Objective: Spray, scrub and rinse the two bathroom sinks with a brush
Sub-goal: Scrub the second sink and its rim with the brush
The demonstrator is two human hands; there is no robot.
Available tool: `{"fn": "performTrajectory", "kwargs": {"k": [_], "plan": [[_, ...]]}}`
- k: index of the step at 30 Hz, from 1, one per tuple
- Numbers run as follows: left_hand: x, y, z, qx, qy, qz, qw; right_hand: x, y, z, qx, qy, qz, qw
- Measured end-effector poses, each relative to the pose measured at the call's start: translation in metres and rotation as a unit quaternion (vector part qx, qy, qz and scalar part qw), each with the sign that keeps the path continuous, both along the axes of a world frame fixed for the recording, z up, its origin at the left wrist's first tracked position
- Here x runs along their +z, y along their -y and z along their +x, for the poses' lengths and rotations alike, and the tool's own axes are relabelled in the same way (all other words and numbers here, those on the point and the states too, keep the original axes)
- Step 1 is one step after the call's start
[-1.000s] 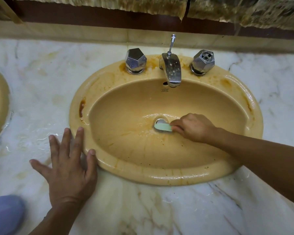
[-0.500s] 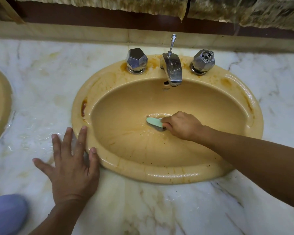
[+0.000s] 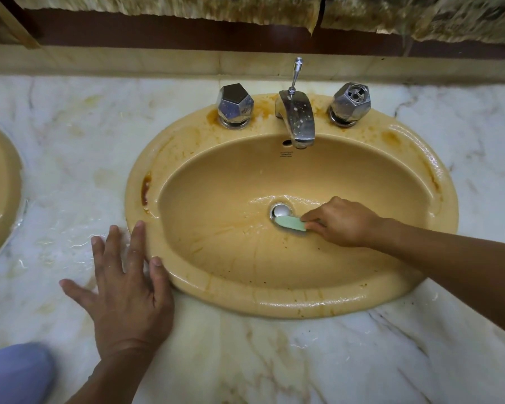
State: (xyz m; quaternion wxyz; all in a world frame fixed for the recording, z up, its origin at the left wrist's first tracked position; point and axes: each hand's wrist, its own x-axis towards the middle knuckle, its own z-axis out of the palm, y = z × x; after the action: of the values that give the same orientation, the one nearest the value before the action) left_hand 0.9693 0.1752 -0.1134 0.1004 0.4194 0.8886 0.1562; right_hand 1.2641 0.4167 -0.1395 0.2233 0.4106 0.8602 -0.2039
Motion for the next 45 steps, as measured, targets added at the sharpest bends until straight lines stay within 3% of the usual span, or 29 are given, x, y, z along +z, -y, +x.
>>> {"fn": "performTrajectory", "kwargs": {"k": [2, 6, 13, 20, 27, 32, 38, 40, 42, 45], "plan": [[0.0, 0.0, 0.0, -0.001, 0.003, -0.001, 1.0, 0.009, -0.007, 0.011, -0.033, 0.001, 0.01, 0.999], [0.0, 0.0, -0.002, -0.01, 0.006, -0.006, 1.0, -0.003, -0.018, -0.005, -0.154, -0.086, 0.012, 0.984], [0.0, -0.001, -0.003, -0.009, 0.005, -0.007, 1.0, 0.004, -0.008, 0.012, -0.15, -0.048, -0.076, 0.985], [-0.001, -0.001, -0.003, -0.009, 0.001, -0.009, 1.0, -0.013, -0.004, -0.02, -0.21, -0.099, -0.04, 0.972], [0.0, -0.002, -0.004, -0.013, -0.003, -0.014, 1.0, 0.0, 0.003, 0.016, -0.121, -0.003, -0.044, 0.992], [0.0, -0.002, -0.004, -0.013, 0.002, -0.007, 1.0, -0.003, -0.016, -0.021, -0.08, -0.024, 0.112, 0.99], [0.0, -0.002, -0.005, -0.013, 0.004, -0.01, 1.0, 0.003, 0.03, -0.027, 0.094, -0.035, 0.01, 0.995], [-0.001, -0.003, -0.005, -0.015, 0.003, -0.013, 1.0, 0.013, 0.013, -0.004, 0.092, 0.013, 0.022, 0.995], [0.0, -0.003, -0.005, -0.016, 0.003, -0.015, 1.0, 0.015, -0.014, 0.009, 0.048, 0.056, 0.095, 0.993], [0.0, -0.003, -0.004, -0.016, 0.002, -0.018, 1.0, 0.007, -0.021, -0.016, -0.001, 0.021, 0.144, 0.989]]}}
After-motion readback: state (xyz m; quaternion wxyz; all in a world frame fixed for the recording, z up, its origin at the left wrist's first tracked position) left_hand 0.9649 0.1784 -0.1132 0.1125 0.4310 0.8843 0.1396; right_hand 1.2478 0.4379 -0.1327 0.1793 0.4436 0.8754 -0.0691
